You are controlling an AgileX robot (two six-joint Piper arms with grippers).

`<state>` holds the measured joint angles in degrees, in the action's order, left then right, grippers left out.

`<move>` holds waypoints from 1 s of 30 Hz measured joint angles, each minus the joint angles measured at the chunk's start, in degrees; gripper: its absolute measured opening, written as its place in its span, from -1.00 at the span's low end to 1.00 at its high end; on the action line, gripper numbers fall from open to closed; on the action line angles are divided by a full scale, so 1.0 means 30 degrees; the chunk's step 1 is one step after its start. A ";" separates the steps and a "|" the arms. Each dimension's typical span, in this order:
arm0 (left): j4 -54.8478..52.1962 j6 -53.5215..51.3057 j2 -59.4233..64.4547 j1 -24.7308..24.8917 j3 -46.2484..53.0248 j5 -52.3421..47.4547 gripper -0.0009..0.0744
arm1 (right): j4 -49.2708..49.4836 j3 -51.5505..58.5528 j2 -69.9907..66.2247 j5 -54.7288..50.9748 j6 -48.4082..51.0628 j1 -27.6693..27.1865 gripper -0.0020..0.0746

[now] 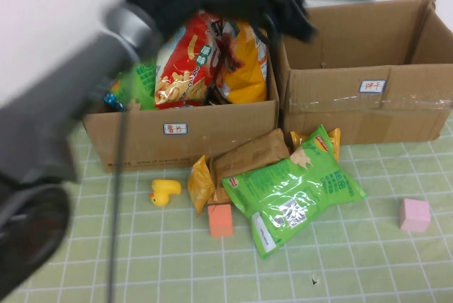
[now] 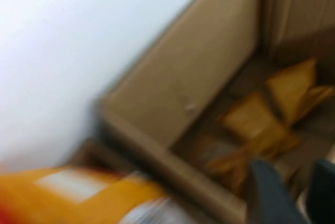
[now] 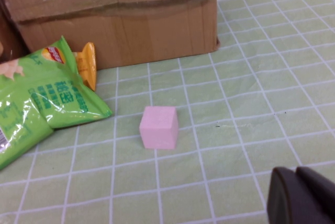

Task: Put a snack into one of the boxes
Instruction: Pick up the biscuit

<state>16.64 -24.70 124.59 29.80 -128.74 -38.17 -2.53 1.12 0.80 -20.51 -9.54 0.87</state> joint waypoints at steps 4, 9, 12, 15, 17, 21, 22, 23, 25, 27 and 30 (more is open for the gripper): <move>-0.2997 0.0000 -0.2282 -0.0158 -0.0071 -0.3352 -0.87 | 0.0000 0.0000 0.0000 0.0000 0.0000 0.0000 -0.95; -0.4503 0.0000 -0.4275 -0.0158 0.2108 -0.6268 -0.96 | 0.0000 0.0000 0.0000 0.0000 0.0000 0.0000 -0.95; -0.4549 0.0087 -0.5659 -0.0158 0.5298 -0.5862 -0.97 | 0.0000 0.0000 0.0000 0.0000 0.0000 0.0000 -0.95; -0.4625 0.0619 -0.7783 -0.0158 0.9146 -0.3933 -0.97 | 0.0000 0.0000 0.0000 0.0000 0.0000 0.0000 -0.95; -0.4767 0.1183 -0.9301 -0.0158 1.1889 -0.2439 -0.98 | 0.0000 0.0000 0.0000 0.0000 0.0000 0.0000 -0.95; -0.4836 0.2813 -1.2418 -0.0158 1.7708 0.0955 -0.98 | 0.0000 0.0000 0.0000 0.0000 0.0000 0.0000 -0.95; -0.4877 0.3168 -1.2972 -0.0158 1.8723 0.1823 -0.98 | 0.0000 0.0000 0.0000 0.0000 0.0000 0.0000 -0.95; -0.4925 0.3598 -1.3595 -0.0158 1.9896 0.2642 -0.98 | 0.0000 0.0000 0.0000 0.0000 0.0000 0.0000 -0.95; -0.5116 0.4290 -1.4543 -0.0198 2.1684 0.3807 -0.98 | 0.0000 0.0000 0.0000 0.0000 0.0000 0.0000 -0.95; -0.5304 0.4892 -1.5122 -0.0380 2.3122 0.4269 -0.98 | 0.0000 0.0000 0.0000 0.0000 0.0000 0.0000 -0.95; -0.5426 0.5342 -1.5398 -0.0771 2.4392 0.3884 -0.98 | 0.0000 0.0000 0.0000 0.0000 0.0000 0.0000 -0.95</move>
<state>0.36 -8.67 78.40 27.48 -55.57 -26.52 -2.53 1.12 0.80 -20.51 -9.54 0.87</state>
